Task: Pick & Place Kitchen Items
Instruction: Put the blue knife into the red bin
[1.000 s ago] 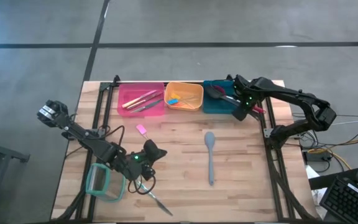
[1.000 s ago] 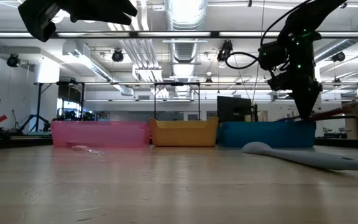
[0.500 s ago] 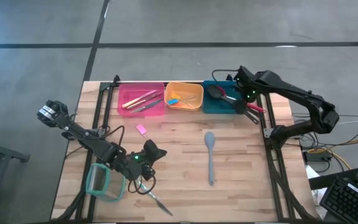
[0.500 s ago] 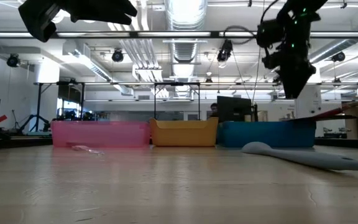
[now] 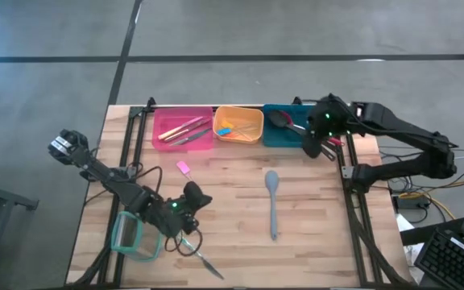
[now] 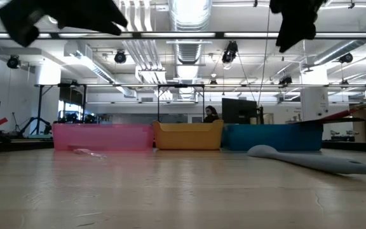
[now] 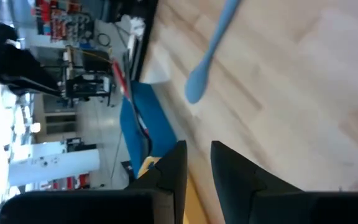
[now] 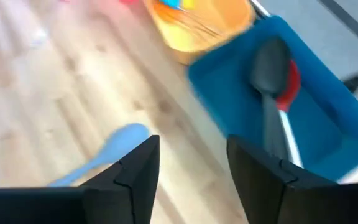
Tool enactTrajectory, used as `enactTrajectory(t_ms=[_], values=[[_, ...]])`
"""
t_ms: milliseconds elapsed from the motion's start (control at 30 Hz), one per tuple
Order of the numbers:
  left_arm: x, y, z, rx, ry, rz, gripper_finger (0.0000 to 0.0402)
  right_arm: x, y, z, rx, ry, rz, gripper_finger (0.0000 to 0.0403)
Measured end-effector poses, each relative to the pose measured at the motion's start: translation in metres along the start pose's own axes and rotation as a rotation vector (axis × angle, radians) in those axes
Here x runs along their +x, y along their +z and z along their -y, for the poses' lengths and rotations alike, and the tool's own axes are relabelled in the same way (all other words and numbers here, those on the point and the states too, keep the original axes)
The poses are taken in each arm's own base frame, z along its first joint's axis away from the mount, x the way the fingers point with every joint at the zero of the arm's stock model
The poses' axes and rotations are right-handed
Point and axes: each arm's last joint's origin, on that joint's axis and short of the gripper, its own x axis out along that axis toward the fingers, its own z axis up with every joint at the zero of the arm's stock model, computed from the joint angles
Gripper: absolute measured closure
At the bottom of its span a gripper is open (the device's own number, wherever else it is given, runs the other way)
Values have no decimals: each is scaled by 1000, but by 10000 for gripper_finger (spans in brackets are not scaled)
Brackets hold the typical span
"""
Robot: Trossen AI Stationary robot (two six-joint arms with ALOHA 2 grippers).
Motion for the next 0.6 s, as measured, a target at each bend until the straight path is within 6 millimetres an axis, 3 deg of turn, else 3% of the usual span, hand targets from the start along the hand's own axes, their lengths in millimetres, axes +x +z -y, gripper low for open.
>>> enactTrajectory(t_ms=[200, 367, 600], values=[[-27, 17, 19, -127, -91, 113, 320, -9, -7, -17, -52, 25, 44, 254], [-55, 33, 18, -326, -173, 189, 316, -6, -6, -20, -67, 11, 37, 278], [-55, 41, 24, -551, -380, 101, 307, 2, -4, -23, -80, -1, 9, 309]])
